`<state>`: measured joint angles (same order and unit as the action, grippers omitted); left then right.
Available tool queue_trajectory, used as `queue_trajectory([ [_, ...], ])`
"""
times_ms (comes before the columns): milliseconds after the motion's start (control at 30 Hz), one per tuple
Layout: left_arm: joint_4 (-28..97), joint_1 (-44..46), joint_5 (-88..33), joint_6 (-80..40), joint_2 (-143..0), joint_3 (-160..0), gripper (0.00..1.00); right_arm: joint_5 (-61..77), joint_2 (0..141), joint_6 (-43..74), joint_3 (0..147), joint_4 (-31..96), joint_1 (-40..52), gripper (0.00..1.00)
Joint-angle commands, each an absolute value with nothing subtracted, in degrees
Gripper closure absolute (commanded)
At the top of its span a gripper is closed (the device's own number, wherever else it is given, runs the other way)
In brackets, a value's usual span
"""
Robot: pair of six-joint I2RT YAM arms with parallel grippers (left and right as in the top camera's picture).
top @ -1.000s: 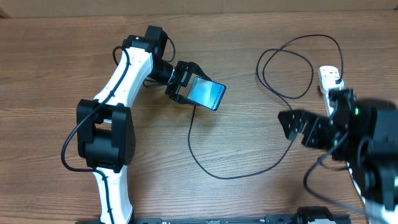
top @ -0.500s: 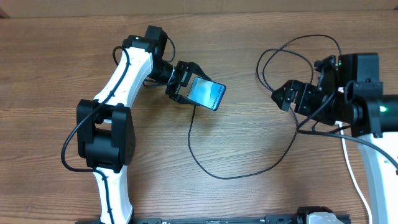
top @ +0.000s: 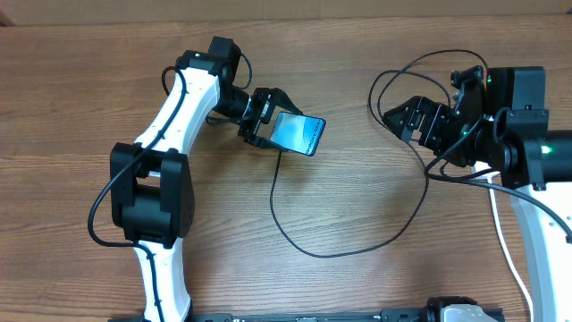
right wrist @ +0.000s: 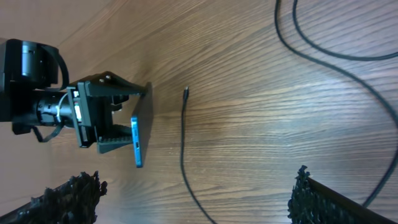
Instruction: Plug charger to phone and switch on socket
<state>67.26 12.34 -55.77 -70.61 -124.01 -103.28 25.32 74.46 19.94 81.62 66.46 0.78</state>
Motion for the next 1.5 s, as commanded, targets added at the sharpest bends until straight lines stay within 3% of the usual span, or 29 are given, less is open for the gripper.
queue_trajectory([
  [0,67.2,12.0,-58.6,-72.1,-124.4,-104.9,0.39,27.2,75.3,21.0,82.8,66.3,0.7,0.0],
  [933,67.2,12.0,-58.3,-72.2,-124.4,-104.9,0.39,28.6,79.5,24.0,82.5,63.2,9.5,0.0],
  [1467,67.2,12.2,-58.3,-72.4,-124.4,-104.9,0.39,27.9,86.6,28.4,82.5,57.4,18.8,0.09],
])
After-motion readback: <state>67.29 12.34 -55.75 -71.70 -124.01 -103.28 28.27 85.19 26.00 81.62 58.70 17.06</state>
